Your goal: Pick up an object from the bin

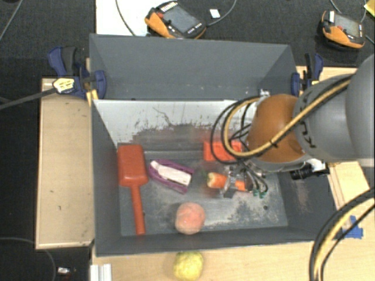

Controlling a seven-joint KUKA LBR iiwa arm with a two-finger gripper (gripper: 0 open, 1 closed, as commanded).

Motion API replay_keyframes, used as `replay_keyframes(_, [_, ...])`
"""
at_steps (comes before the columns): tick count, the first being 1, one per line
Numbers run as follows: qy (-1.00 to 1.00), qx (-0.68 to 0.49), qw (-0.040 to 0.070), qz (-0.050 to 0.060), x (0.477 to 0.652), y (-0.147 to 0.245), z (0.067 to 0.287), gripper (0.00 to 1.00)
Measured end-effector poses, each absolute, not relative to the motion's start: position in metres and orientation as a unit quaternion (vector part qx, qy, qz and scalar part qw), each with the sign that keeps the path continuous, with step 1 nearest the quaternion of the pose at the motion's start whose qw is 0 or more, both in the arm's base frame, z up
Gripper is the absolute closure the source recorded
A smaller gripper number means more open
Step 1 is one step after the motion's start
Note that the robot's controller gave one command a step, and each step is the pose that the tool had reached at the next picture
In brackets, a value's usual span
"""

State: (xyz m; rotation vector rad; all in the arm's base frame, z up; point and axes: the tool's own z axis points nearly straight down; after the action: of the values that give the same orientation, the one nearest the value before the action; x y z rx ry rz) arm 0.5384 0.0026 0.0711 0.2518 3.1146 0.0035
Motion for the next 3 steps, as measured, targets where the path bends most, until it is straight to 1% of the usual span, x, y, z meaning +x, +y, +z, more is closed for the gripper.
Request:
replay_keyframes(1, [0.996,0.086,0.008,0.001,0.538,0.003,0.071,1.0])
replay_keyframes(2, [0.996,0.086,0.009,0.001,0.538,0.003,0.078,1.0])
replay_keyframes(3, [0.996,0.086,0.008,0.002,0.537,0.003,0.105,1.0])
